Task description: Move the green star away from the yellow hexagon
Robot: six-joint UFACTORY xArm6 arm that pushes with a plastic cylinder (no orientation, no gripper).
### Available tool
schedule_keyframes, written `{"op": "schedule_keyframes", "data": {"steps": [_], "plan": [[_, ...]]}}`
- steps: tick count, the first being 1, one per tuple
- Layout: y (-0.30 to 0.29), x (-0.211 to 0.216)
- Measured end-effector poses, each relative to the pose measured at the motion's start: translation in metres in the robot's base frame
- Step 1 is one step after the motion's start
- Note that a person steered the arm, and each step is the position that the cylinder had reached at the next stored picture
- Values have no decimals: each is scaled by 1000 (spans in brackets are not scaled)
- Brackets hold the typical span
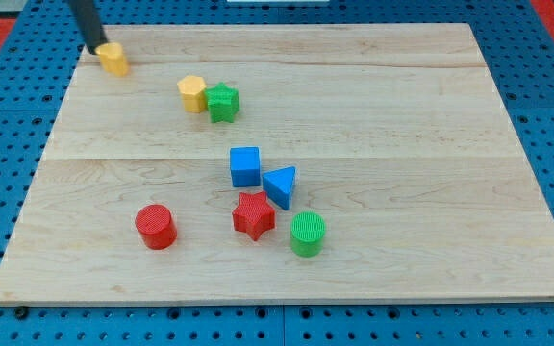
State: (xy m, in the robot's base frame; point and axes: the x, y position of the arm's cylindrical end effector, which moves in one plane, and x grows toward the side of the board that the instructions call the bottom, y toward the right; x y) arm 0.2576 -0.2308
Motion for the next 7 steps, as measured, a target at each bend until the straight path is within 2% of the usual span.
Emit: {"op": "schedule_keyframes", "data": {"steps": [1,2,3,5,7], "plan": [[60,37],[101,52],[98,52],[206,66],[202,100]]}}
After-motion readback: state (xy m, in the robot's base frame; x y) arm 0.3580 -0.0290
